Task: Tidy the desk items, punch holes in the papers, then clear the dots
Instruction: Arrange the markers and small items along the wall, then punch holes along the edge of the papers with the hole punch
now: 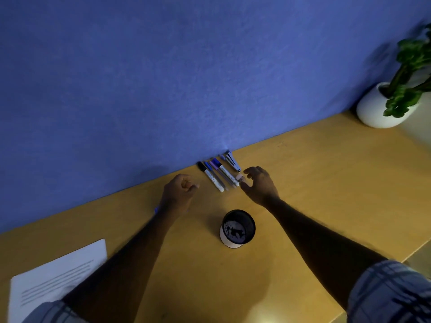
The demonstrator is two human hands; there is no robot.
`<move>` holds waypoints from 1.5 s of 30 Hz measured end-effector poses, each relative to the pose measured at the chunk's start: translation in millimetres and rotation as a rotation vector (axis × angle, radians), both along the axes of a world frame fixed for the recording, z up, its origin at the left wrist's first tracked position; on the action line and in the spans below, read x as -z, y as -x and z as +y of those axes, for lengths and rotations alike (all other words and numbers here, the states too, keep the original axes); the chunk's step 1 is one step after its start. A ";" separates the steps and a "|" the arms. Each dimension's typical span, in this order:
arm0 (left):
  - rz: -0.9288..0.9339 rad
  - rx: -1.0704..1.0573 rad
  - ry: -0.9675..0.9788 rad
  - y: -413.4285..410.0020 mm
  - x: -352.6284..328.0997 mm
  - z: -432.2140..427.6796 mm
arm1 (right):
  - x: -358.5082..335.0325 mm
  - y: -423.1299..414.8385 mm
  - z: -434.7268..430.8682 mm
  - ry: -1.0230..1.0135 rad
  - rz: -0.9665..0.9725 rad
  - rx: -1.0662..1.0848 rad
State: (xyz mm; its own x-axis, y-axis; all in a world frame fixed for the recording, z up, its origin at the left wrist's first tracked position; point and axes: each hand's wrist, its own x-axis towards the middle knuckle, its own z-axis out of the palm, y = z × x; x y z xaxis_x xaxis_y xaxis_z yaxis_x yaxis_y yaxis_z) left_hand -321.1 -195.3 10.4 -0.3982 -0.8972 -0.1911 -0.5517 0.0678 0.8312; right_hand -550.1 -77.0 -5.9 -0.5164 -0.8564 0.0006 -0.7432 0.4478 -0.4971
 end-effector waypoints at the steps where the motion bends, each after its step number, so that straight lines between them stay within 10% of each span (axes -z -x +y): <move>1: -0.011 0.004 0.010 -5.0 -1.5 1.9 | -4.2 -4.0 1.8 -0.001 0.000 -0.009; 24: -0.489 0.205 0.270 -233.7 -2.3 84.4 | -37.2 -218.2 45.7 -0.009 0.214 -0.430; 36: -0.611 -0.095 0.193 -345.5 22.3 118.0 | 12.9 -322.6 73.4 -0.247 -0.032 -0.425; 45: -0.539 -0.503 -0.136 -401.7 49.0 118.6 | 23.0 -376.8 63.3 -0.367 -0.795 -0.031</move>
